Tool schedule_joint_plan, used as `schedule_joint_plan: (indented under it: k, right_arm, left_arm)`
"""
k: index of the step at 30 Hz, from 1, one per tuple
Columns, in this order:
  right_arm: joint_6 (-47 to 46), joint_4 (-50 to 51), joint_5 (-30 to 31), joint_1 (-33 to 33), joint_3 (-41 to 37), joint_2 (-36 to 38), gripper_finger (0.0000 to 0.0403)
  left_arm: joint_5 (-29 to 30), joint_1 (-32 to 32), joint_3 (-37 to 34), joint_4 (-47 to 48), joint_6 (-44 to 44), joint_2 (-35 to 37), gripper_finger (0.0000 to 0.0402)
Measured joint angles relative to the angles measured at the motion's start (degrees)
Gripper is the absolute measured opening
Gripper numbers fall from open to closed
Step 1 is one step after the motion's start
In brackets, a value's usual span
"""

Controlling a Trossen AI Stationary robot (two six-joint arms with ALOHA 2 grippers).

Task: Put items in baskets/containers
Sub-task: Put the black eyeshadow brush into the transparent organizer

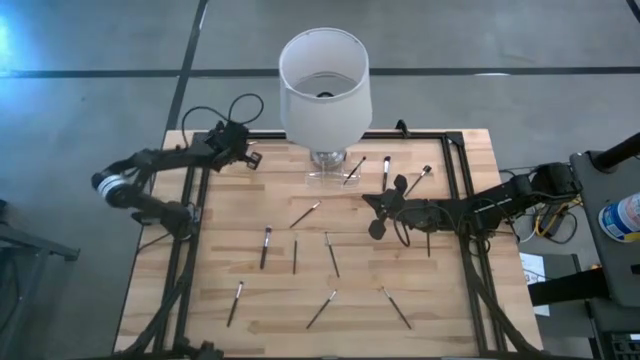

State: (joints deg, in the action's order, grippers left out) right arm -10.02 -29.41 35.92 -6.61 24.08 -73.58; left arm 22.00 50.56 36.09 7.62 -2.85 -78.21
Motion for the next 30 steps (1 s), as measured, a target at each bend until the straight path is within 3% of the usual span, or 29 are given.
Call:
schedule_joint_plan:
  k: [6,12,19,25,30]
  right_arm:
    - [0.0,0.0,0.0,0.0,0.0,0.0,0.0008]
    - [0.2,0.1,-0.1,0.0,0.0,0.0,0.0009]
    - [0.2,0.2,-0.1,0.0,0.0,0.0,0.0008]
    - [0.2,0.2,-0.1,0.0,0.0,0.0,0.0008]
    - [0.6,0.3,-0.1,0.0,0.0,0.0,0.0008]
  left_arm:
    - [0.4,3.0,6.0,-0.1,0.7,-8.5,0.0]
    - [6.8,3.9,9.8,-1.3,0.4,-15.4,0.0]
    - [7.1,4.4,11.8,-1.6,0.9,-21.4,0.0]
    - [8.5,4.3,12.1,-3.4,2.6,-22.9,0.0]
    - [4.3,4.2,10.8,-2.4,8.4,-20.6,0.0]
